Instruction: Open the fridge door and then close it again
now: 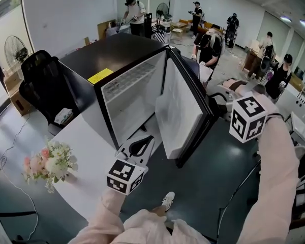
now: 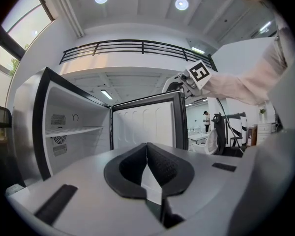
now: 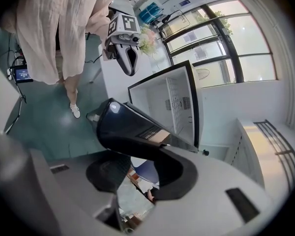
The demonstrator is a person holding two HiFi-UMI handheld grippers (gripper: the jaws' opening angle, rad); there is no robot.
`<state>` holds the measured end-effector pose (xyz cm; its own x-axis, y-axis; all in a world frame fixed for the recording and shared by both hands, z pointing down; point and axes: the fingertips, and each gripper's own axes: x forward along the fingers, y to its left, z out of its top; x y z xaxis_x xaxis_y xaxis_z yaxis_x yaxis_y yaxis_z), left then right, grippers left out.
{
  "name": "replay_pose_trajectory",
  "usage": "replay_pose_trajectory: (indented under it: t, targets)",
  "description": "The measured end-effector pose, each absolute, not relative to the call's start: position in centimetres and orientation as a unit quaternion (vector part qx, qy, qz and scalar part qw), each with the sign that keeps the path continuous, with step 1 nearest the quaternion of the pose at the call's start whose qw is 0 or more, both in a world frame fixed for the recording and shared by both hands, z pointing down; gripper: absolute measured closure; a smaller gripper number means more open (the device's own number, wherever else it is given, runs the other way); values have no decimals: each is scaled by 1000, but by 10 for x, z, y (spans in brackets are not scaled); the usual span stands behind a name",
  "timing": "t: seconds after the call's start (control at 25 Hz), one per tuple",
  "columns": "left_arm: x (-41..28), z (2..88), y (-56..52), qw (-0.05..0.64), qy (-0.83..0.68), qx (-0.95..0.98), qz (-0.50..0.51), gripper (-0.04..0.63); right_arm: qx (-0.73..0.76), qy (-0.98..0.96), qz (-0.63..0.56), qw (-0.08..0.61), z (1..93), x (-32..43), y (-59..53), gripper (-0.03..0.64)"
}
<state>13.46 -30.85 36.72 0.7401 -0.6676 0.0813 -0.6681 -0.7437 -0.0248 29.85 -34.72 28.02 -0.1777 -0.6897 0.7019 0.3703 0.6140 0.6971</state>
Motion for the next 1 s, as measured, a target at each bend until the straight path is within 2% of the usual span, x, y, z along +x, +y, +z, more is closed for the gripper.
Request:
replay_pose_trajectory:
  t: [1.0]
  targets:
    - [246,368,-389,12,-316,949,19,584,63,-662,-463,586,288,372,-369,465]
